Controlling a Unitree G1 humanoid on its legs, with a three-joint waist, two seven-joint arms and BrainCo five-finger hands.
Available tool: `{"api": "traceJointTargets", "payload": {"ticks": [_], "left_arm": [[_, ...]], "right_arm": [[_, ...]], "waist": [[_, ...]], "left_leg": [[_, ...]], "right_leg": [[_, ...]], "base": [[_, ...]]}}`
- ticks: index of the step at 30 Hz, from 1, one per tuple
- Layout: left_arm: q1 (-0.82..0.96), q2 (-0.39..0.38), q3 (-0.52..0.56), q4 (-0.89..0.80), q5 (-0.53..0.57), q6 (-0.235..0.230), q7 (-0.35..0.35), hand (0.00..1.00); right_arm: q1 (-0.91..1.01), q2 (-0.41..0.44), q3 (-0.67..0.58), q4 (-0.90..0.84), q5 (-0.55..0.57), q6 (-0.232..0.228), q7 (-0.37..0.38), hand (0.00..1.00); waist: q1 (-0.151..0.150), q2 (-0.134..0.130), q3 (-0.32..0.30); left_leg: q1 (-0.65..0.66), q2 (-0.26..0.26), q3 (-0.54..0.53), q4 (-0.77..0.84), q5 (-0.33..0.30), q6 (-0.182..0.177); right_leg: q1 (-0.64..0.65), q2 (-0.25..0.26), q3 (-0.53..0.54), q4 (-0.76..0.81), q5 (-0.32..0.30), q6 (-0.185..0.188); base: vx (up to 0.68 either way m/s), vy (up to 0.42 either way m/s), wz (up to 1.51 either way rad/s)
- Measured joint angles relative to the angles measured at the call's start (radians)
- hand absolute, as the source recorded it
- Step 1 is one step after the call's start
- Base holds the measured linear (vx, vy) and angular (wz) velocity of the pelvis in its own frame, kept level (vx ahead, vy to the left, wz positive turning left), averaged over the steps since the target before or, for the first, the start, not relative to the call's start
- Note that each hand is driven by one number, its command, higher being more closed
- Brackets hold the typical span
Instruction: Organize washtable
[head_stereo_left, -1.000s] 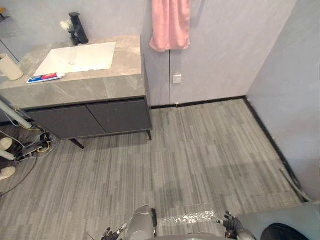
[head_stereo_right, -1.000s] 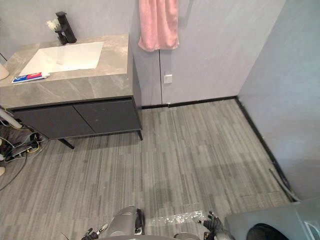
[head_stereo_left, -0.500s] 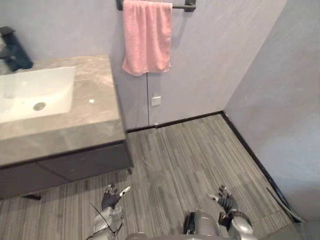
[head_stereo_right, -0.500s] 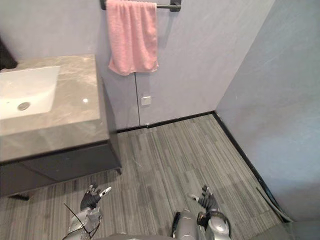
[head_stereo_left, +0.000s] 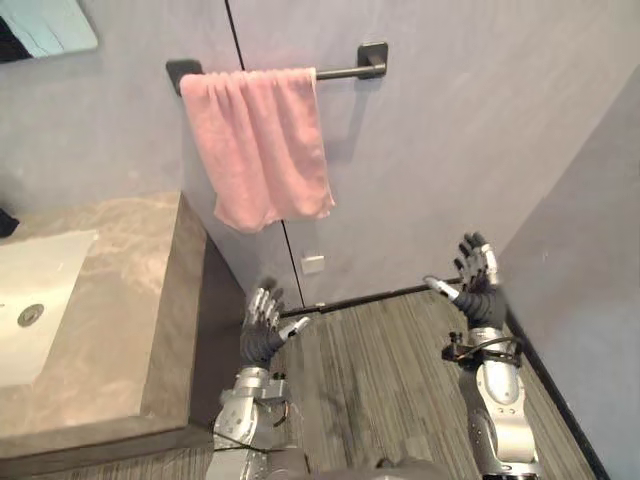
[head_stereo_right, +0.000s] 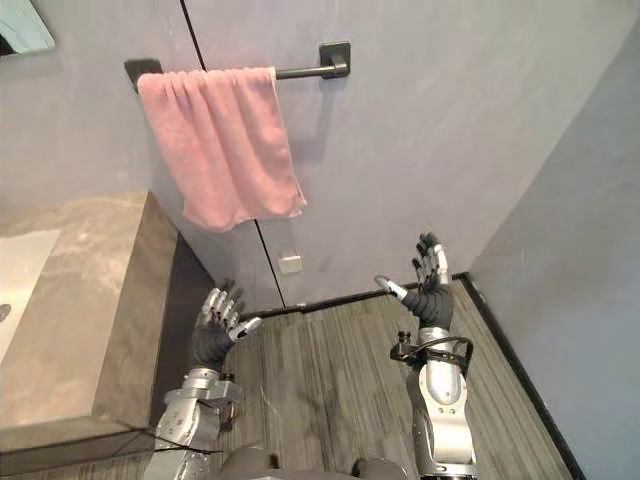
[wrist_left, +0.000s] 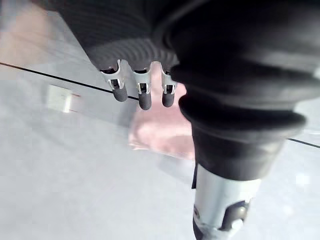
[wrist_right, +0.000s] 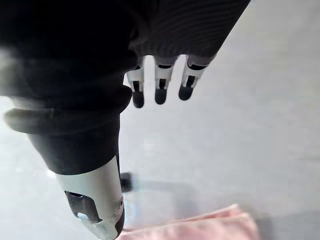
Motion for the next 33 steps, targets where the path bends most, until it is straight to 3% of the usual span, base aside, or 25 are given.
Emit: {"api": "traceJointTargets", "payload": {"ticks": [2, 3, 4, 8, 10, 13, 14, 15, 19, 23, 26, 28, 29, 30, 32, 33], "left_arm": [[-0.001, 0.000, 0.003, -0.102, 0.018, -0.014, 0.020, 0.00], [-0.003, 0.009, 0.007, -0.152, 0.053, -0.041, 0.039, 0.00], [-0.012, 0.019, 0.010, -0.191, 0.098, -0.057, 0.066, 0.00], [-0.035, 0.016, 0.011, -0.258, 0.206, -0.070, 0.138, 0.00], [-0.037, 0.012, 0.015, -0.266, 0.292, -0.080, 0.198, 0.00], [-0.037, -0.007, 0.024, -0.274, 0.386, -0.086, 0.280, 0.00], [-0.027, -0.007, 0.031, -0.275, 0.426, -0.086, 0.298, 0.00], [-0.023, -0.010, 0.036, -0.269, 0.442, -0.085, 0.306, 0.00], [-0.003, -0.016, 0.052, -0.258, 0.540, -0.080, 0.331, 0.00], [-0.023, -0.014, 0.054, -0.258, 0.560, -0.060, 0.327, 0.00], [-0.112, -0.013, 0.063, -0.246, 0.559, -0.038, 0.327, 0.00], [-0.203, -0.006, 0.106, -0.206, 0.558, -0.026, 0.329, 0.00], [-0.245, -0.002, 0.144, -0.199, 0.558, -0.009, 0.333, 0.00], [-0.256, 0.001, 0.161, -0.200, 0.559, -0.005, 0.341, 0.00], [-0.278, 0.001, 0.201, -0.204, 0.562, 0.009, 0.381, 0.00], [-0.278, 0.000, 0.214, -0.204, 0.564, 0.016, 0.394, 0.00]], "right_arm": [[0.012, 0.001, 0.006, -0.036, 0.004, -0.018, 0.002, 0.00], [0.031, 0.014, 0.024, -0.031, 0.012, -0.025, 0.015, 0.00], [0.051, 0.026, 0.044, -0.041, 0.022, -0.033, 0.032, 0.00], [0.056, 0.053, 0.086, -0.045, 0.029, -0.031, 0.069, 0.00], [0.060, 0.061, 0.125, -0.045, 0.029, -0.030, 0.091, 0.00], [0.053, 0.066, 0.146, -0.044, 0.041, -0.030, 0.107, 0.00], [0.053, 0.069, 0.147, -0.043, 0.052, -0.030, 0.106, 0.00], [0.052, 0.070, 0.148, -0.038, 0.061, -0.031, 0.105, 0.00], [0.059, 0.059, 0.144, -0.022, 0.108, -0.032, 0.102, 0.00], [0.052, 0.059, 0.127, -0.021, 0.130, -0.031, 0.095, 0.00], [0.008, 0.059, 0.094, -0.017, 0.129, -0.031, 0.079, 0.00], [-0.059, 0.050, 0.085, -0.009, 0.128, -0.031, 0.072, 0.00], [-0.110, 0.047, 0.086, 0.002, 0.128, -0.032, 0.061, 0.00], [-0.134, 0.048, 0.084, 0.011, 0.128, -0.033, 0.057, 0.00], [-0.184, 0.049, 0.078, 0.039, 0.128, -0.032, 0.036, 0.00], [-0.183, 0.054, 0.079, 0.050, 0.128, -0.030, 0.032, 0.00]], "waist": [[0.016, 0.017, -0.008], [0.026, -0.015, -0.016], [0.019, -0.029, -0.018], [0.019, -0.048, -0.004], [0.024, -0.052, -0.009], [0.017, -0.085, -0.030], [0.017, -0.106, -0.042], [0.017, -0.114, -0.047], [0.024, -0.088, -0.079], [0.020, -0.099, -0.078], [0.023, -0.117, -0.069], [0.022, -0.135, -0.051], [0.026, -0.149, -0.016], [0.026, -0.141, -0.008], [0.037, -0.084, -0.001], [0.046, -0.087, -0.002]], "left_leg": [[-0.015, -0.028, 0.002, -0.154, 0.126, 0.069], [-0.001, -0.051, 0.003, -0.133, 0.107, 0.073], [0.015, -0.072, -0.014, -0.137, 0.086, 0.077], [0.110, -0.109, -0.068, -0.143, 0.040, 0.106], [0.162, -0.110, -0.102, -0.164, 0.028, 0.102], [0.170, -0.102, -0.146, -0.180, 0.016, 0.078], [0.176, -0.110, -0.157, -0.176, 0.007, 0.061], [0.184, -0.110, -0.163, -0.176, 0.000, 0.050], [0.235, -0.059, -0.192, -0.279, 0.034, -0.013], [0.255, -0.039, -0.227, -0.344, 0.069, -0.036], [0.252, -0.040, -0.257, -0.303, 0.069, -0.036], [0.178, -0.063, -0.256, -0.155, 0.080, -0.053], [0.112, -0.078, -0.242, -0.066, 0.062, -0.041], [0.096, -0.076, -0.233, -0.077, 0.050, -0.020], [0.067, -0.035, -0.210, -0.182, 0.092, -0.020], [0.072, -0.036, -0.183, -0.178, 0.091, -0.017]], "right_leg": [[0.025, 0.009, 0.004, 0.001, -0.034, 0.051], [0.049, -0.017, 0.014, 0.015, -0.069, 0.076], [0.054, -0.039, 0.004, 0.061, -0.082, 0.087], [-0.022, -0.101, 0.060, 0.388, -0.102, 0.099], [-0.049, -0.098, 0.115, 0.401, -0.133, 0.128], [-0.102, -0.073, 0.181, 0.230, -0.123, 0.132], [-0.090, -0.076, 0.201, 0.108, -0.034, 0.115], [-0.084, -0.081, 0.200, 0.084, -0.012, 0.147], [0.007, -0.030, 0.147, -0.043, 0.018, 0.108], [0.037, -0.006, 0.120, -0.078, 0.021, 0.100], [0.078, 0.002, 0.105, -0.081, 0.015, 0.089], [0.097, -0.018, 0.084, -0.095, 0.015, 0.088], [0.114, -0.041, 0.087, -0.100, 0.013, 0.084], [0.115, -0.045, 0.088, -0.098, 0.013, 0.084], [0.094, -0.029, 0.127, -0.096, 0.003, 0.097], [0.083, -0.036, 0.154, -0.083, -0.010, 0.103]], "base": [[0.36, 0.067, -0.06], [0.41, 0.115, 0.20], [0.34, 0.095, 0.31], [0.33, 0.075, 0.54], [0.25, -0.022, 0.57], [0.22, -0.122, 0.57], [0.19, -0.151, 0.47], [0.23, -0.208, 0.40], [0.21, -0.218, 0.23], [0.10, -0.137, 0.23], [0.04, -0.057, 0.51], [-0.02, -0.007, 0.47], [-0.05, 0.040, 0.14], [-0.08, 0.088, 0.06], [-0.09, 0.235, -0.35], [-0.05, 0.245, -0.76]]}}
